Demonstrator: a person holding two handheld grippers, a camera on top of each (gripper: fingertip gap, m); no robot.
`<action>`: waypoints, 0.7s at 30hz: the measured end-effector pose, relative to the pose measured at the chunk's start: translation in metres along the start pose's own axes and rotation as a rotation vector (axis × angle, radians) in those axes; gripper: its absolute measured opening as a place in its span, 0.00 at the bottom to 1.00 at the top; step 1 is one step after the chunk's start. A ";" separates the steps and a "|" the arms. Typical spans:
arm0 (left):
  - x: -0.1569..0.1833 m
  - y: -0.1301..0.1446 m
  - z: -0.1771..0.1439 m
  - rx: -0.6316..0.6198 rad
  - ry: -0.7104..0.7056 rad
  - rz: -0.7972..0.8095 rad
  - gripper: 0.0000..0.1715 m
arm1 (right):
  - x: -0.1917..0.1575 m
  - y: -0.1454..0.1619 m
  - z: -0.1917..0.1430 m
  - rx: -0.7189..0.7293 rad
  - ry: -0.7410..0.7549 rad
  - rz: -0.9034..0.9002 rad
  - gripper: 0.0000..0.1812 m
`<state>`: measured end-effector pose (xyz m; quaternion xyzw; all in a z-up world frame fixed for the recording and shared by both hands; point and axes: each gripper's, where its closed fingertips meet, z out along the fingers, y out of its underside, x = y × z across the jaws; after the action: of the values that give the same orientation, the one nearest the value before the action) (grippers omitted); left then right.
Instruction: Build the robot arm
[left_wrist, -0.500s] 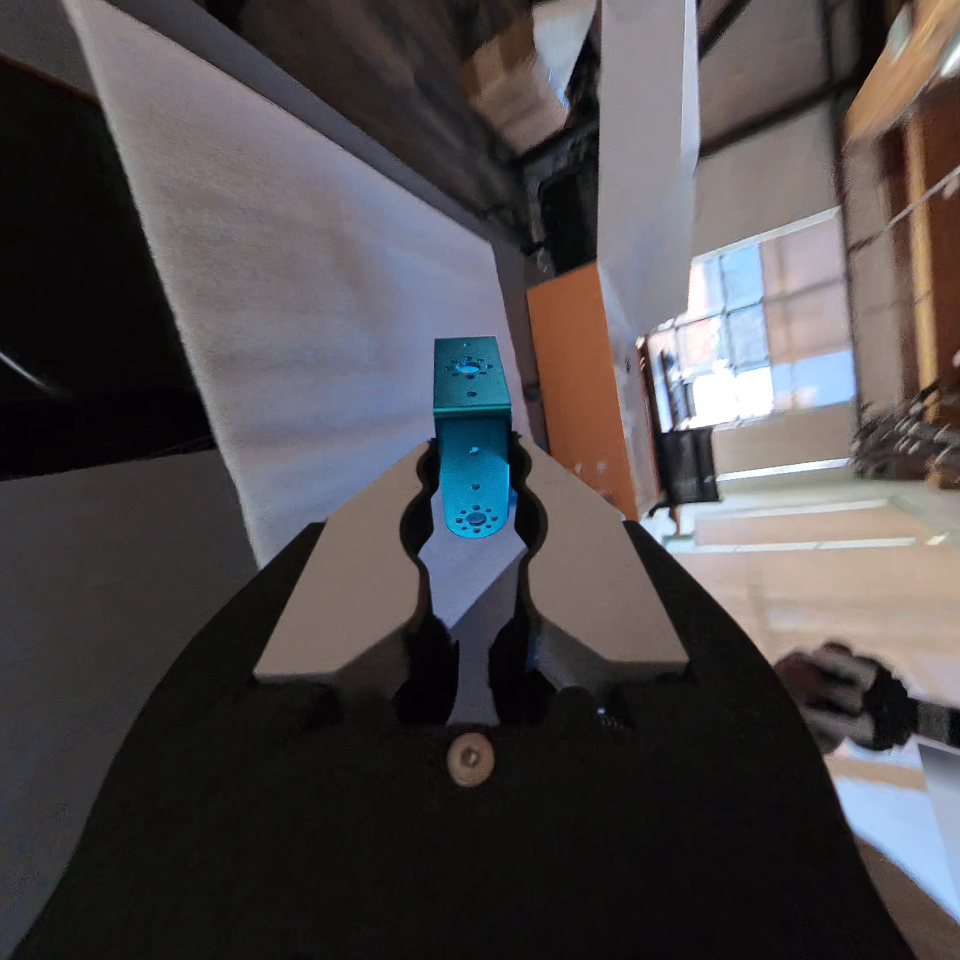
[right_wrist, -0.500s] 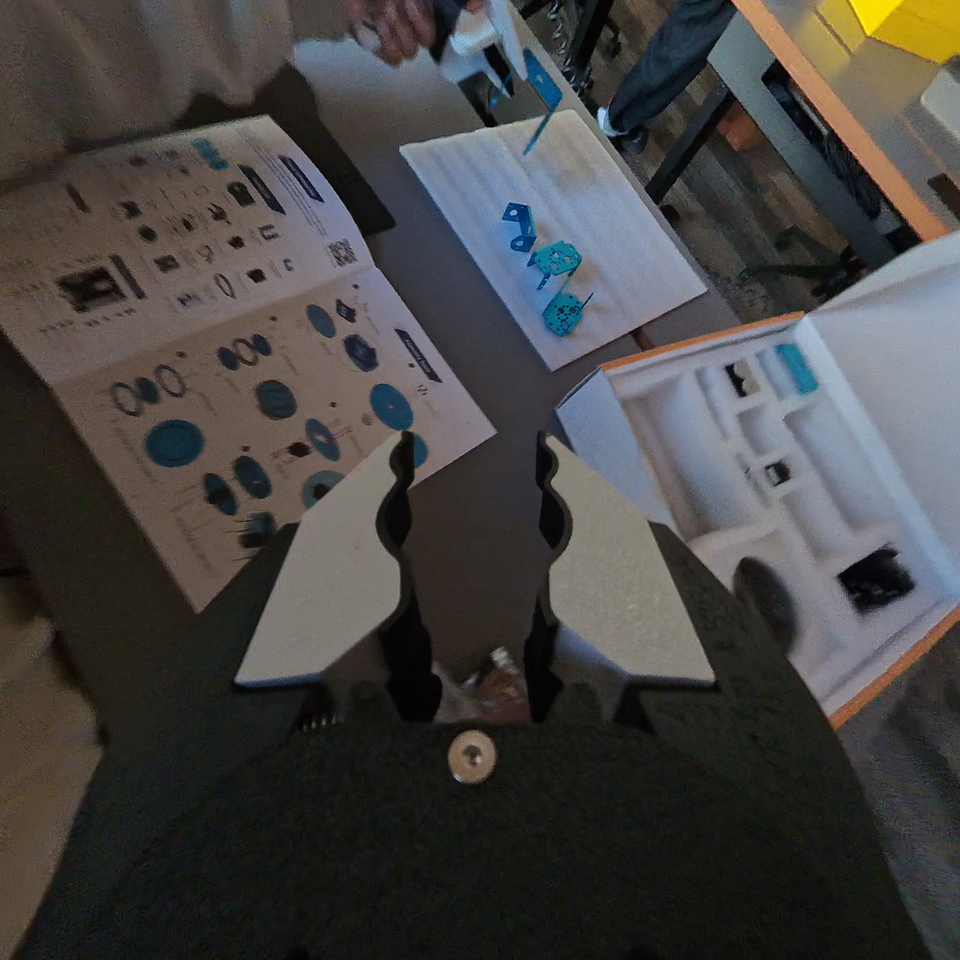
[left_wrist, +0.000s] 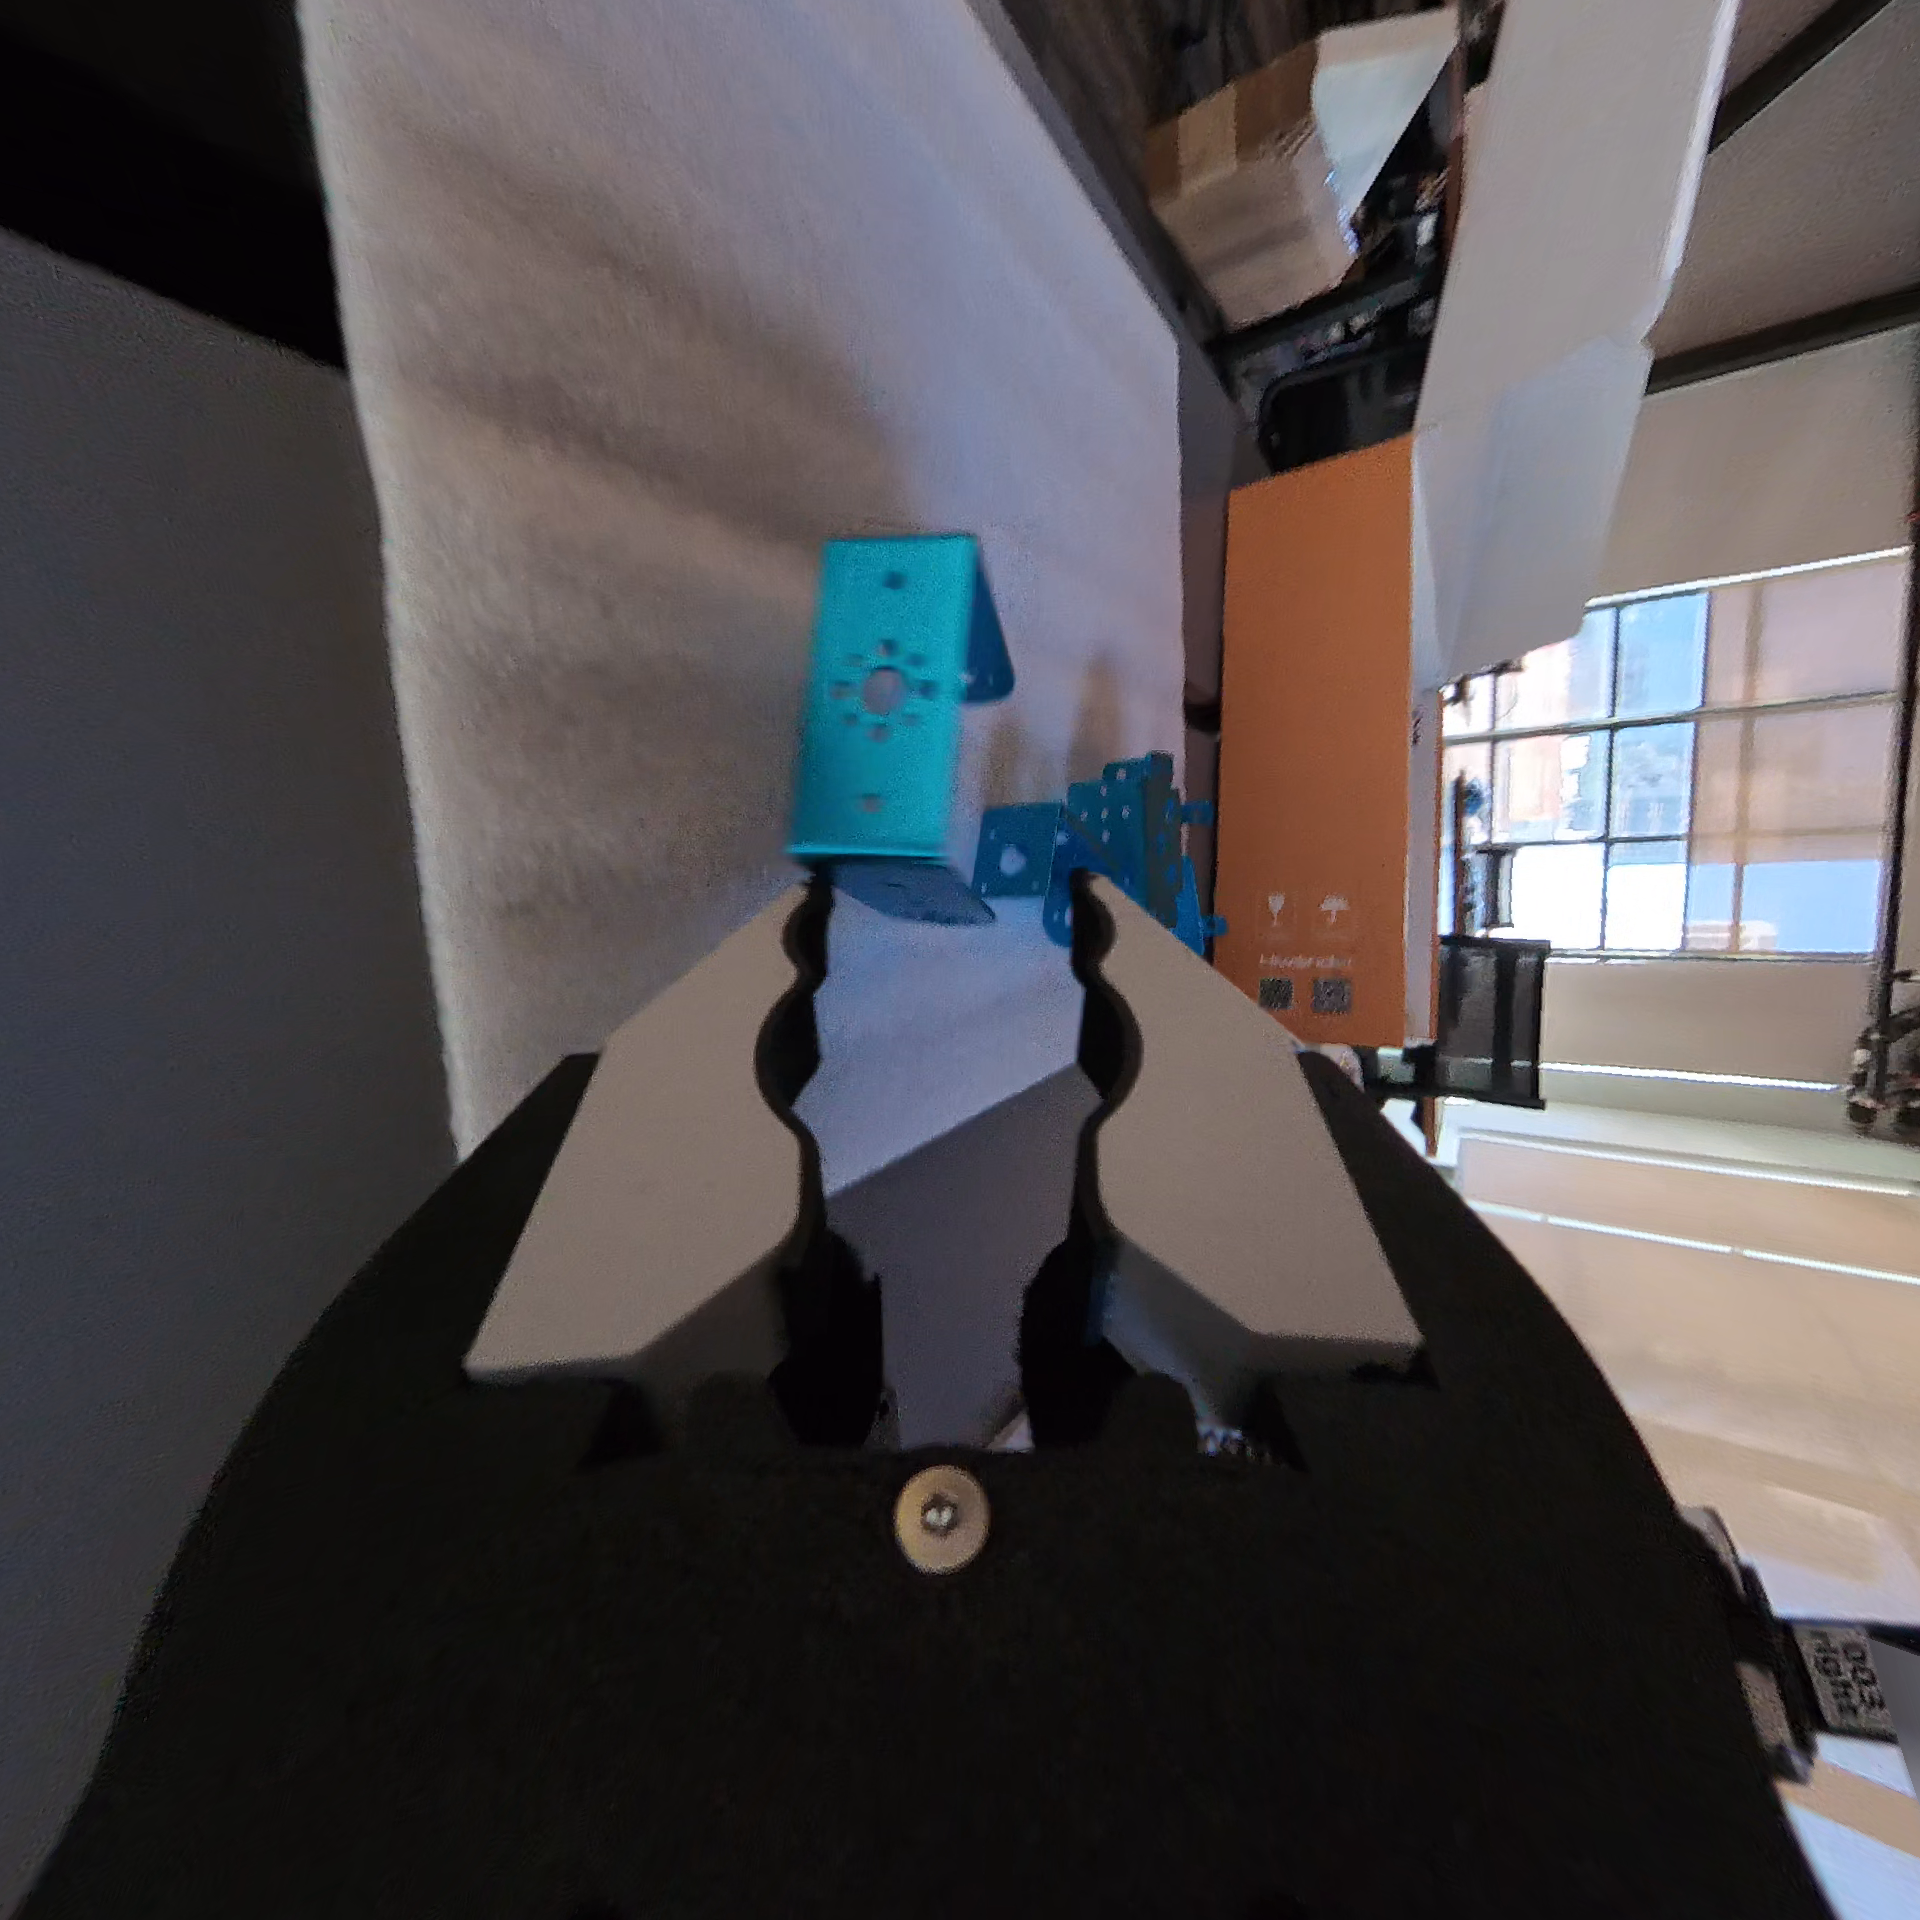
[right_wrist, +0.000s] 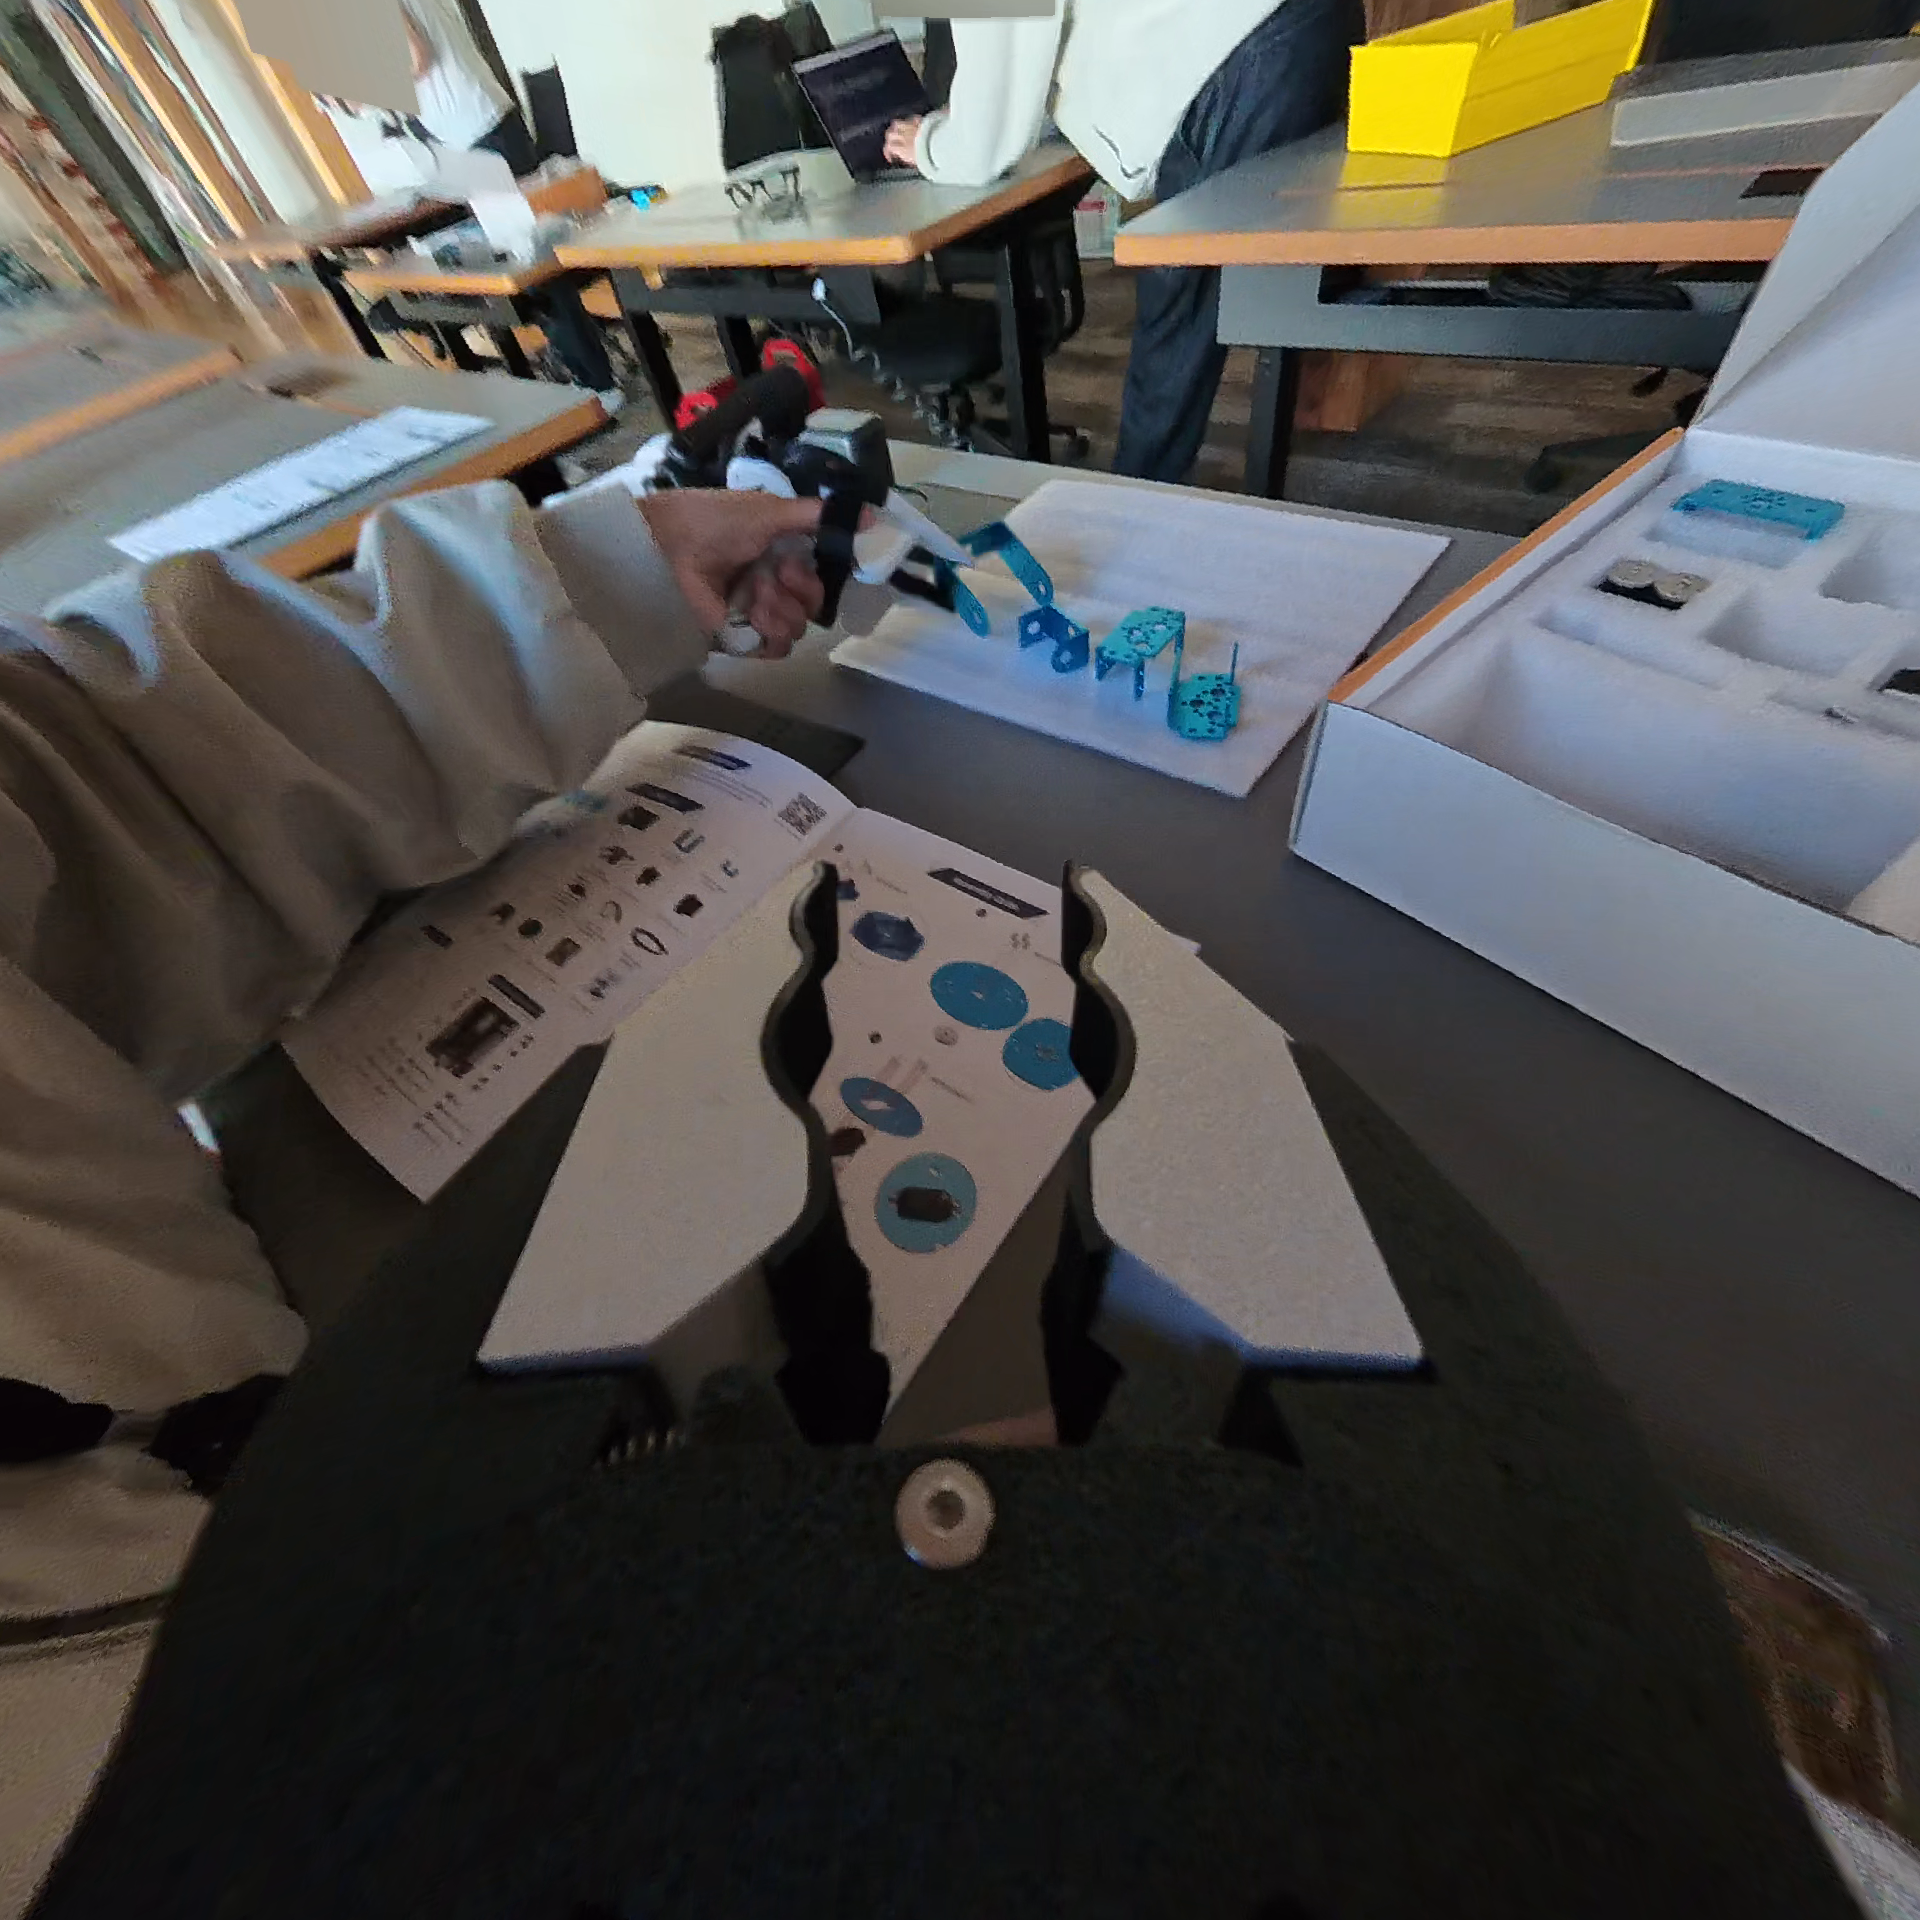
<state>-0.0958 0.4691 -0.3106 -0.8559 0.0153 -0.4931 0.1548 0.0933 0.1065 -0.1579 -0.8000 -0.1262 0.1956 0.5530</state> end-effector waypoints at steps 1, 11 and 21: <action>0.001 0.006 -0.001 -0.019 -0.018 0.008 0.30 | -0.001 -0.002 0.000 0.010 -0.022 0.012 0.23; -0.004 0.053 -0.031 -0.188 -0.327 0.346 0.44 | 0.069 -0.007 -0.054 0.019 0.062 -0.035 0.25; 0.145 0.045 -0.018 -0.131 -0.270 1.051 0.43 | 0.186 -0.005 -0.092 0.230 0.208 0.013 0.25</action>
<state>-0.0308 0.3954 -0.1933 -0.7966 0.4515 -0.2334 0.3274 0.3004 0.1095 -0.1565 -0.7481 -0.0399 0.1286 0.6497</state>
